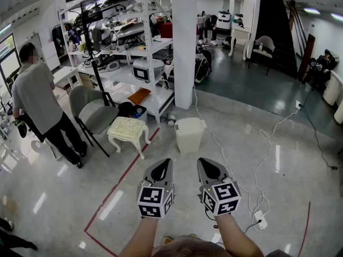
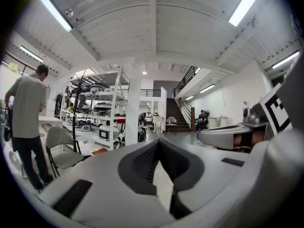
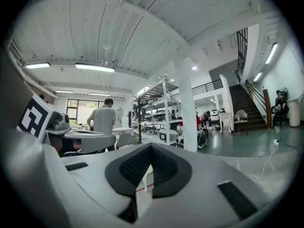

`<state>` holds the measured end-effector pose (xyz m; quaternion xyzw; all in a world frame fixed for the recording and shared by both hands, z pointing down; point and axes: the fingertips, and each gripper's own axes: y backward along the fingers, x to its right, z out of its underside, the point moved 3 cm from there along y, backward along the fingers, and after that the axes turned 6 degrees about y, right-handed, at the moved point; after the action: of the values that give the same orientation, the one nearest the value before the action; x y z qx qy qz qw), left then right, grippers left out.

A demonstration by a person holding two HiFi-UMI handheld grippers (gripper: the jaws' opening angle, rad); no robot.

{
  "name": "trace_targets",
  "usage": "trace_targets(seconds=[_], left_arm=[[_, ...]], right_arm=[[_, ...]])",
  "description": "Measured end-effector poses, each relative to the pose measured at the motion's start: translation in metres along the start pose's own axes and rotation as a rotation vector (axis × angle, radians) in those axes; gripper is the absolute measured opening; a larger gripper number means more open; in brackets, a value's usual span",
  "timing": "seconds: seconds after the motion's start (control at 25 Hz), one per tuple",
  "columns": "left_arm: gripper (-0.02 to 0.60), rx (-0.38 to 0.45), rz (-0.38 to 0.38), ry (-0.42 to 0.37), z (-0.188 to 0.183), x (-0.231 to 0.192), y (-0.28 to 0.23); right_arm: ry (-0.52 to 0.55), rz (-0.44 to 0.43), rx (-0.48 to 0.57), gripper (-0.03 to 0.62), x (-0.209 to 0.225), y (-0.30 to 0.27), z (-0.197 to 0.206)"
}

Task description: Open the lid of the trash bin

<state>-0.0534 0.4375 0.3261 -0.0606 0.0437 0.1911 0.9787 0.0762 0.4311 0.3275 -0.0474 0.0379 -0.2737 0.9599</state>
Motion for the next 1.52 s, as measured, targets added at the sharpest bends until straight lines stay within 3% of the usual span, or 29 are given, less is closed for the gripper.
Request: trace_targets(seconds=[0.4, 1.04, 1.52], left_arm=[[0.003, -0.018, -0.004, -0.015, 0.004, 0.005, 0.002], [0.003, -0.009, -0.083, -0.002, 0.012, 0.024, 0.004], [0.003, 0.000, -0.062, 0.000, 0.007, 0.000, -0.052]], right_arm=[[0.000, -0.031, 0.006, 0.018, 0.004, 0.007, 0.000], [-0.023, -0.086, 0.020, 0.020, 0.043, 0.028, 0.006], [-0.027, -0.075, 0.021, 0.020, 0.067, -0.018, 0.008]])
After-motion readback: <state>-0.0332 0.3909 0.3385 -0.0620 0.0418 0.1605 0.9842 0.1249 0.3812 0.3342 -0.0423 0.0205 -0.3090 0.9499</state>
